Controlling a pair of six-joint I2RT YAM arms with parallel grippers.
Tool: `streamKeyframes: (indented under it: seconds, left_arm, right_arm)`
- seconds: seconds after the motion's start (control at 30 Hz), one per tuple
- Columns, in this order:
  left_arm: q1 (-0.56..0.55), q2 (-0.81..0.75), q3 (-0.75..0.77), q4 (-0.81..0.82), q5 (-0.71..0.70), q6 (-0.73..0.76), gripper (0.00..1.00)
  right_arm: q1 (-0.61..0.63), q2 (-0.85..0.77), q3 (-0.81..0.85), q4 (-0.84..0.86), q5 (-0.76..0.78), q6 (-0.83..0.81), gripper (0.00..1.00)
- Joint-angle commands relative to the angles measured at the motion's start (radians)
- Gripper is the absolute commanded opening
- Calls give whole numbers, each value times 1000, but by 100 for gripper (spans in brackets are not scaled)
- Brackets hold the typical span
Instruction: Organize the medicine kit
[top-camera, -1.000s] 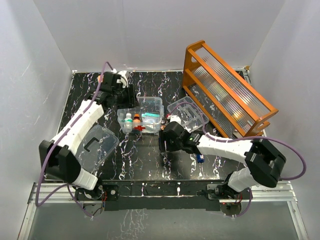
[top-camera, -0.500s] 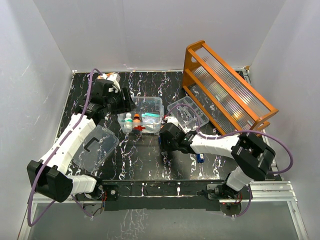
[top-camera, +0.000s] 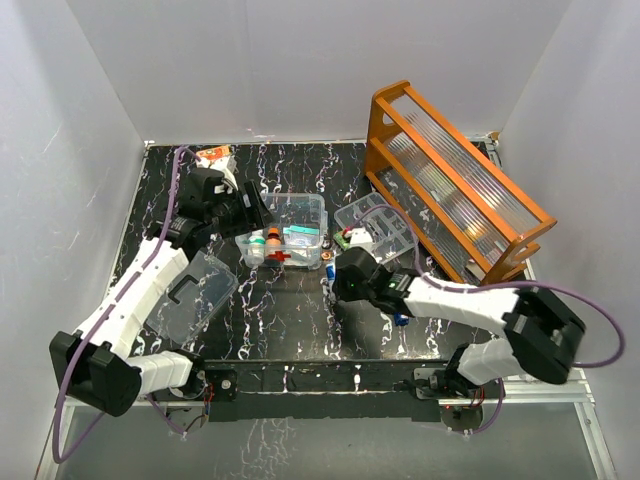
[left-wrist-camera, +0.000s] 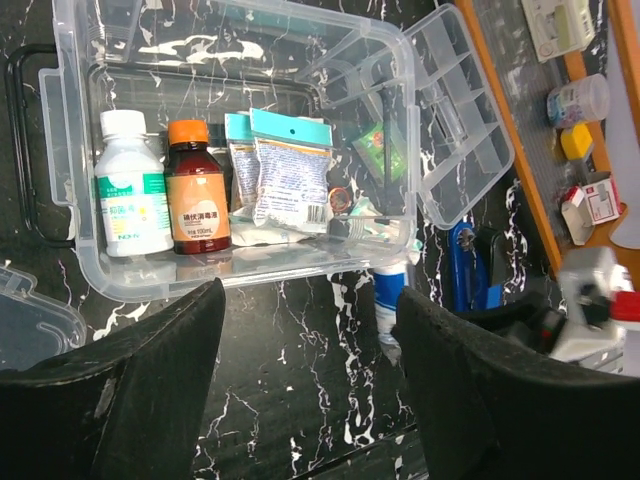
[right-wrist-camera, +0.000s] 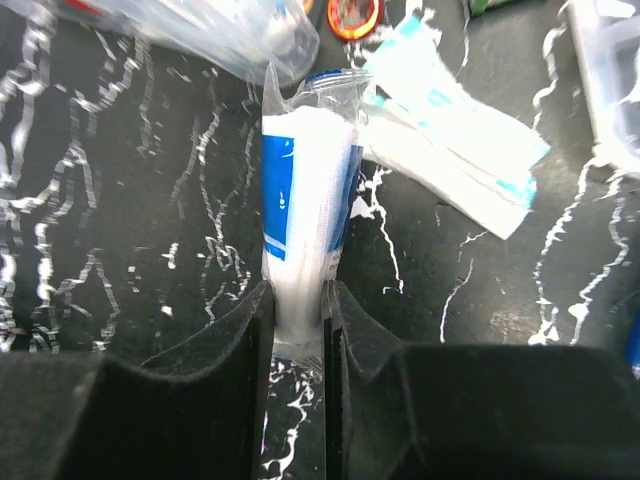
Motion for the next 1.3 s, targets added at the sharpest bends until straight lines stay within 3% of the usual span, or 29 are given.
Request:
streamKeyframes:
  seconds: [0.0, 0.2, 0.3, 0.6, 0.87, 0.97, 1.1, 1.27]
  left_arm:
    - [5, -78, -4, -6, 10, -17, 68]
    - [4, -171, -11, 18, -8, -11, 71]
    - [4, -214, -23, 76, 47, 4, 75]
    - [5, -223, -30, 279, 392, -64, 84]
    - [5, -128, 64, 194, 458, -149, 83]
    - [5, -119, 47, 231, 477, -189, 80]
    - [4, -95, 39, 236, 489, -225, 67]
    - [4, -66, 33, 201, 498, -211, 43]
  right_arm:
    - [2, -167, -6, -22, 99, -19, 16]
    - [2, -321, 32, -5, 175, -88, 16]
    - [2, -336, 100, 35, 162, -174, 16]
    - [2, -284, 304, 155, -108, -552, 16]
    - [2, -226, 395, 132, -267, -715, 16]
    - [2, -214, 405, 126, -300, -739, 16]
    - [2, -197, 409, 122, -320, -752, 16]
    - [2, -183, 406, 131, -318, -750, 16]
